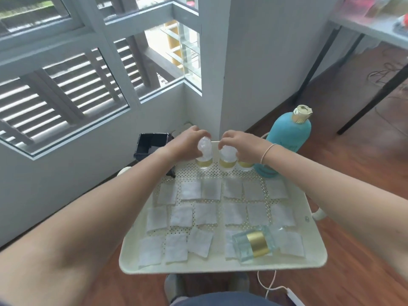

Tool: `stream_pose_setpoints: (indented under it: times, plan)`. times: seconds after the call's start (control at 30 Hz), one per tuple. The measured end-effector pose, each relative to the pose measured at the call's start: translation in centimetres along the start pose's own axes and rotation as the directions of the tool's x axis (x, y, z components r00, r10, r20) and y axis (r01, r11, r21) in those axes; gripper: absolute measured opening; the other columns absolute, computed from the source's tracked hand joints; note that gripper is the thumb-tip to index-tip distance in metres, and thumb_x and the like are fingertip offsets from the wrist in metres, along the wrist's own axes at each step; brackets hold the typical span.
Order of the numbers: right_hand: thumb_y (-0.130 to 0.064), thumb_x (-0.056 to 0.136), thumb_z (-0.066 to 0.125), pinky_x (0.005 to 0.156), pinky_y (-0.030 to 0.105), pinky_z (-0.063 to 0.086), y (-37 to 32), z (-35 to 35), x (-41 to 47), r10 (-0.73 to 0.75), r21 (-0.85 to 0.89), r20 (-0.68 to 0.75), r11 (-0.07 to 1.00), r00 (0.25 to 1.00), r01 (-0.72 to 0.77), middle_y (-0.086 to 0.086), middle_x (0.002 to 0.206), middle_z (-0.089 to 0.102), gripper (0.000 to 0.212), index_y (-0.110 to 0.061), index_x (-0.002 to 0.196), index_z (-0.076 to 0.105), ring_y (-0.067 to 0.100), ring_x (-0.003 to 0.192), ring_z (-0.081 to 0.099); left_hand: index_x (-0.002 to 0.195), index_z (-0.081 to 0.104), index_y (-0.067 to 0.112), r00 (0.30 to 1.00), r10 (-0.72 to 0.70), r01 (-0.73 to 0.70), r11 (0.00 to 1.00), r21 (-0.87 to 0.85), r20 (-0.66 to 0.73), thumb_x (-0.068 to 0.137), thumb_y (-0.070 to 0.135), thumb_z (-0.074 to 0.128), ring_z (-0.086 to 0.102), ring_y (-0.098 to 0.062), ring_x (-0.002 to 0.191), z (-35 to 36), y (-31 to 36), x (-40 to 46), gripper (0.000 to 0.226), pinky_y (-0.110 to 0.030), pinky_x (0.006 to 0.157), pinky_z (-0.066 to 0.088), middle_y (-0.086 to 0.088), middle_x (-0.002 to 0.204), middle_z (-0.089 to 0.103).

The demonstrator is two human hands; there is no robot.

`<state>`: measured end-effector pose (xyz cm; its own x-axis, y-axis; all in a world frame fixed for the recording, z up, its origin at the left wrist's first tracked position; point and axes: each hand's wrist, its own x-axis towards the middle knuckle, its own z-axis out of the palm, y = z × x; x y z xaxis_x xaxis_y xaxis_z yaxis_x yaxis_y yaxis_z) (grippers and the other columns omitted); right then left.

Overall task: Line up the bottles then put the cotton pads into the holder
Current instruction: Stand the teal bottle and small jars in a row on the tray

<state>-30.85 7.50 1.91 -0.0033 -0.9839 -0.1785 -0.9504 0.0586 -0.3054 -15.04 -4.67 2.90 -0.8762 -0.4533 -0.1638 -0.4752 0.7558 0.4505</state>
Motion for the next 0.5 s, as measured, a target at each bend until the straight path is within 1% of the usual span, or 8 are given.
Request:
stream_pose_setpoints:
  times: [0.13,0.2,0.3,0.37,0.4,0.43,0.47,0.5]
  plan:
    - [0.012,0.076,0.044,0.09,0.042,0.046,0.0,0.1,-0.7,-0.007,-0.024,-0.017,1.0,1.0,0.006,0.007,0.133,0.044,0.054,-0.022,0.118,0.051,0.028,0.113,0.047,0.127,0.048,0.021,1.0,0.007,-0.007,1.0,-0.028,0.007,0.077,0.007,0.067,0.048,-0.023,0.112,0.7,0.2,0.9,0.056,-0.025,0.088,0.037,-0.007,0.126,0.048]
    - [0.01,0.078,0.046,0.095,0.045,0.044,-0.4,0.0,-1.2,-0.008,-0.034,-0.051,0.999,0.999,0.007,0.009,0.136,0.043,0.054,-0.021,0.122,0.049,0.028,0.117,0.045,0.129,0.047,0.021,1.0,0.024,-0.023,0.999,-0.039,0.018,0.077,0.007,0.066,0.048,-0.023,0.112,0.9,0.3,1.1,0.056,-0.026,0.09,0.039,-0.007,0.127,0.048]
    - [0.004,0.077,0.054,0.1,0.04,0.041,-1.5,-0.2,-2.7,-0.002,0.038,-0.227,0.999,0.974,0.011,0.014,0.131,0.047,0.047,-0.015,0.12,0.052,0.03,0.117,0.047,0.129,0.047,0.021,0.999,0.041,-0.04,0.998,-0.05,0.021,0.078,0.007,0.065,0.049,-0.02,0.105,0.9,0.3,1.2,0.056,-0.028,0.09,0.041,-0.007,0.127,0.047]
    - [-0.001,0.076,0.059,0.092,0.039,0.045,-2.5,0.0,-4.5,0.022,0.129,-0.344,0.991,0.939,0.024,0.014,0.119,0.053,0.037,-0.013,0.111,0.057,0.03,0.107,0.051,0.13,0.047,0.02,0.999,0.036,-0.035,0.997,-0.063,0.016,0.078,0.006,0.065,0.047,-0.017,0.096,0.9,0.0,1.1,0.057,-0.028,0.088,0.041,-0.007,0.127,0.046]
    - [-0.004,0.076,0.061,0.088,0.037,0.045,-2.9,0.3,-5.5,0.035,0.181,-0.358,0.983,0.933,0.033,0.012,0.114,0.055,0.032,-0.013,0.107,0.058,0.029,0.103,0.052,0.131,0.046,0.02,0.999,0.032,-0.031,0.997,-0.07,0.015,0.077,0.007,0.065,0.046,-0.016,0.095,1.1,-0.1,0.9,0.059,-0.027,0.088,0.041,-0.007,0.127,0.046]
    - [-0.007,0.077,0.063,0.087,0.035,0.045,-3.2,0.8,-6.7,0.045,0.238,-0.326,0.971,0.944,0.036,0.01,0.111,0.055,0.029,-0.014,0.104,0.059,0.026,0.102,0.052,0.132,0.045,0.021,0.999,0.031,-0.029,0.997,-0.076,0.016,0.077,0.007,0.066,0.045,-0.016,0.094,1.2,-0.2,0.7,0.06,-0.027,0.088,0.041,-0.007,0.128,0.045]
    - [-0.011,0.077,0.064,0.088,0.032,0.044,-3.4,1.4,-7.9,0.049,0.292,-0.24,0.956,0.97,0.024,0.007,0.111,0.055,0.028,-0.016,0.103,0.059,0.022,0.101,0.052,0.133,0.044,0.021,0.999,0.033,-0.031,0.996,-0.082,0.017,0.077,0.008,0.067,0.046,-0.016,0.094,1.4,-0.3,0.5,0.062,-0.028,0.088,0.042,-0.007,0.128,0.045]
    - [-0.015,0.077,0.065,0.09,0.029,0.042,-3.4,2.2,-9.0,0.045,0.328,-0.113,0.945,0.993,-0.006,0.005,0.111,0.055,0.028,-0.019,0.104,0.058,0.017,0.1,0.051,0.134,0.043,0.022,0.999,0.037,-0.035,0.995,-0.089,0.016,0.077,0.01,0.068,0.046,-0.016,0.094,1.6,-0.3,0.2,0.063,-0.028,0.088,0.042,-0.006,0.128,0.044]
